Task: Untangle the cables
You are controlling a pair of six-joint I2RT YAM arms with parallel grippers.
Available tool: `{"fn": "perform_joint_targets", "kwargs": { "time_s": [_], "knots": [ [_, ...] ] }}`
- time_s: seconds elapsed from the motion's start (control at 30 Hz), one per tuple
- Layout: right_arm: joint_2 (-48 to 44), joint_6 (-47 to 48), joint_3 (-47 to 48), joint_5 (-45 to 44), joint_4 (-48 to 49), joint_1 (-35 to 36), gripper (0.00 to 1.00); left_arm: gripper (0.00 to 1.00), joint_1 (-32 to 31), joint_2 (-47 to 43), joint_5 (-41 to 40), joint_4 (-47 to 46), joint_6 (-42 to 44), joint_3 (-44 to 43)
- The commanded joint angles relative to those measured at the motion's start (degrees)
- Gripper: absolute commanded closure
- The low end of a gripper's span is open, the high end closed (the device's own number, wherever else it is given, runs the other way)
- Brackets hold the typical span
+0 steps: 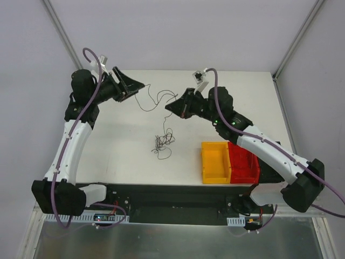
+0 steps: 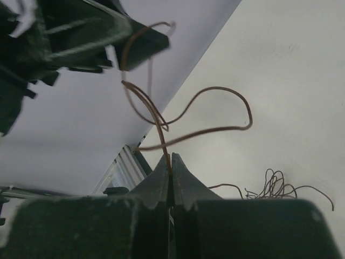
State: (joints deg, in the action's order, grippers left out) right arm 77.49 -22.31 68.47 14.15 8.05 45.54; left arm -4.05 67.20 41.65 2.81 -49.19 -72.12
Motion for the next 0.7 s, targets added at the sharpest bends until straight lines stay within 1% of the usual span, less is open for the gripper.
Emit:
{"fn": "perform_joint_targets", "kwargs": {
  "time_s": [0.0,0.03,0.13,0.17,0.2,0.23,0.27,0.33,0.37,0.4,0.43,0.47,0.53,0.57,0.6,0.67],
  "knots": [
    [-3.0,-5.0,2.7,6.9,-4.0,-3.5,1.00,0.22,1.2,3.6,4.5,1.7,5.0,5.8],
    [-3.0,-5.1,3.1,7.4,-4.1,-4.6,1.00,0.15,1.2,4.1,4.7,2.6,5.8,6.8],
    [-2.3,-6.6,5.1,10.4,-4.3,-7.4,1.00,0.08,1.2,2.4,1.0,5.1,8.6,10.8],
    [-2.0,-7.3,5.6,11.1,-4.4,-8.3,0.99,0.01,1.2,1.1,-0.1,5.5,9.7,12.2],
    [-1.8,-7.7,5.9,11.4,-4.3,-9.2,1.00,0.01,1.1,-0.1,-1.5,5.9,10.6,13.2],
    [-1.7,-8.1,6.5,11.9,-4.3,-9.8,1.00,0.02,1.1,-1.5,-2.4,6.2,11.3,14.6],
    [-1.5,-8.5,6.9,12.1,-4.3,-10.5,1.00,0.05,1.2,-2.9,-3.5,6.5,11.9,15.9],
    [-1.4,-9.3,7.7,12.9,-3.7,-11.3,0.99,0.16,0.3,-6.2,-5.4,5.9,12.4,19.1],
    [-1.3,-9.9,8.0,13.4,-3.3,-11.6,1.00,0.24,-0.8,-7.6,-5.4,4.5,13.0,20.4],
    [-1.2,-10.2,8.4,13.9,-2.8,-11.7,1.00,0.29,-2.6,-8.4,-5.4,3.1,13.7,21.7],
    [-1.1,-10.7,8.8,14.3,-2.2,-11.8,1.00,0.28,-5.0,-8.4,-5.3,1.9,14.3,22.9],
    [-1.0,-11.1,9.2,14.7,-1.7,-11.7,1.00,0.24,-7.2,-7.7,-4.7,0.3,14.9,23.0],
    [-0.9,-11.9,10.1,15.3,-0.9,-11.8,1.00,0.09,-12.3,-5.2,-5.1,-1.6,16.1,22.9],
    [-0.8,-12.5,10.7,15.4,-0.3,-11.8,1.00,0.04,-14.8,-3.5,-5.4,-3.8,16.1,23.2],
    [-0.2,-12.9,11.8,15.3,-0.3,-11.8,1.00,0.01,-16.8,-2.2,-5.4,-6.6,15.9,24.0],
    [0.8,-14.1,14.3,15.9,-0.2,-12.0,1.00,0.01,-18.4,2.3,-5.0,-13.4,13.2,26.1]
  ]
}}
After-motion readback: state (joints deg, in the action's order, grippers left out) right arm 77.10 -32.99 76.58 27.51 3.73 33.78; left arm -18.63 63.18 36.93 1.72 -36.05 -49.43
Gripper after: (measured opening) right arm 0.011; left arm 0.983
